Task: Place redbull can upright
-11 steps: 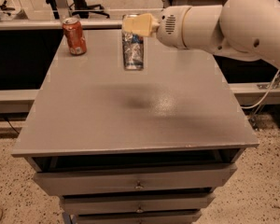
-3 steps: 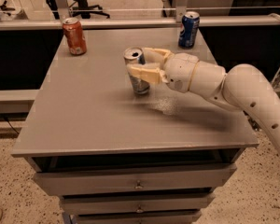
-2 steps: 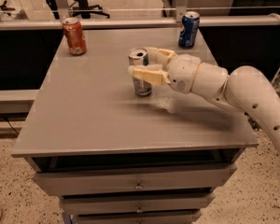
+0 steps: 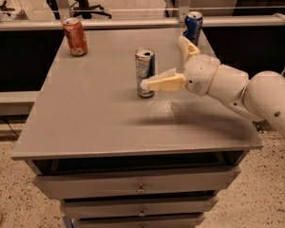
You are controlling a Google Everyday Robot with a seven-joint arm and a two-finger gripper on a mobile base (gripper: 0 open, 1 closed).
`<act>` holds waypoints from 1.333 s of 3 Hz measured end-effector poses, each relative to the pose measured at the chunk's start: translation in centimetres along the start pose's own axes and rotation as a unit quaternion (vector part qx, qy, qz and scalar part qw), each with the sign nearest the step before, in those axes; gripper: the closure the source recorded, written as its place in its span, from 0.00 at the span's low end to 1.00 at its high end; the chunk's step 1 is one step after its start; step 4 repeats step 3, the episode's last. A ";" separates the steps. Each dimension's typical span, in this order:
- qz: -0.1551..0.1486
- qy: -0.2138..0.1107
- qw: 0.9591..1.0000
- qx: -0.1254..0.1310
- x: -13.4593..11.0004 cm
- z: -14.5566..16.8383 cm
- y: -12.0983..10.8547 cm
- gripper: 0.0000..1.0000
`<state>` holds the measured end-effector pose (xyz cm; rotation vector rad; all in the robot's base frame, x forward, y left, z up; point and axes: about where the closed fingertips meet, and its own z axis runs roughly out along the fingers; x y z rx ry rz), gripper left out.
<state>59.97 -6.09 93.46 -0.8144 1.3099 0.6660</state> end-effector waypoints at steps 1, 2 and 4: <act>-0.028 0.011 0.999 0.034 -3.3 -3.7 -0.3 0.00; -0.050 0.022 0.996 0.077 -8.4 -9.6 -1.0 0.00; -0.054 0.027 0.994 0.093 -9.1 -11.7 -1.4 0.00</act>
Offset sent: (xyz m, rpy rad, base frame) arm -0.1112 -0.1657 0.1383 -0.0930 -0.0793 -0.2984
